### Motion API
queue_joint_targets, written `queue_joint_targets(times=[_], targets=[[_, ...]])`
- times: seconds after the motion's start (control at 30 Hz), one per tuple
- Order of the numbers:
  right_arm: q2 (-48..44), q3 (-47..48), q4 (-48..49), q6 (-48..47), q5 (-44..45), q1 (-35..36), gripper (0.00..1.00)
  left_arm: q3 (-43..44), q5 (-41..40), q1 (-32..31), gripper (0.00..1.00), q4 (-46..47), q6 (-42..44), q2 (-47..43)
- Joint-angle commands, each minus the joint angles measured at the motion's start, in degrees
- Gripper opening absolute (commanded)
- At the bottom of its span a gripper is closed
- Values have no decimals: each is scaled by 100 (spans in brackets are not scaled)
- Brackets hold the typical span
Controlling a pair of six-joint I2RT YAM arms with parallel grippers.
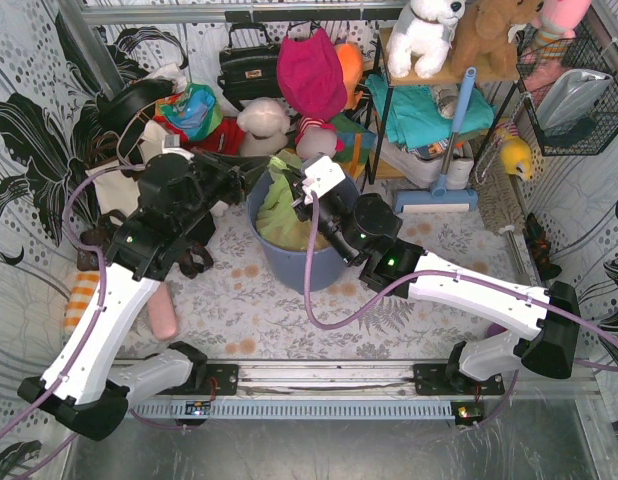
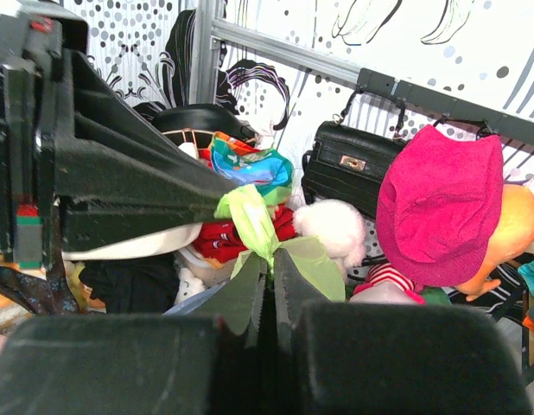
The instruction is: Tie the trash bag
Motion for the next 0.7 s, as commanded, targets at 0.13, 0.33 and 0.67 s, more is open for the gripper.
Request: queue_joint_targets(times=[0.13, 0.33, 0.67], targets=[[-296, 197, -242, 411, -29, -26, 0, 46, -747, 64, 0, 1216, 1582, -152], [-774, 510, -1573, 1622, 162, -29, 39, -249, -513, 65, 0, 1886, 2249, -161], [-1336, 553, -2729, 2984, 468, -26, 39, -124, -686, 64, 29, 1442, 2695, -202]])
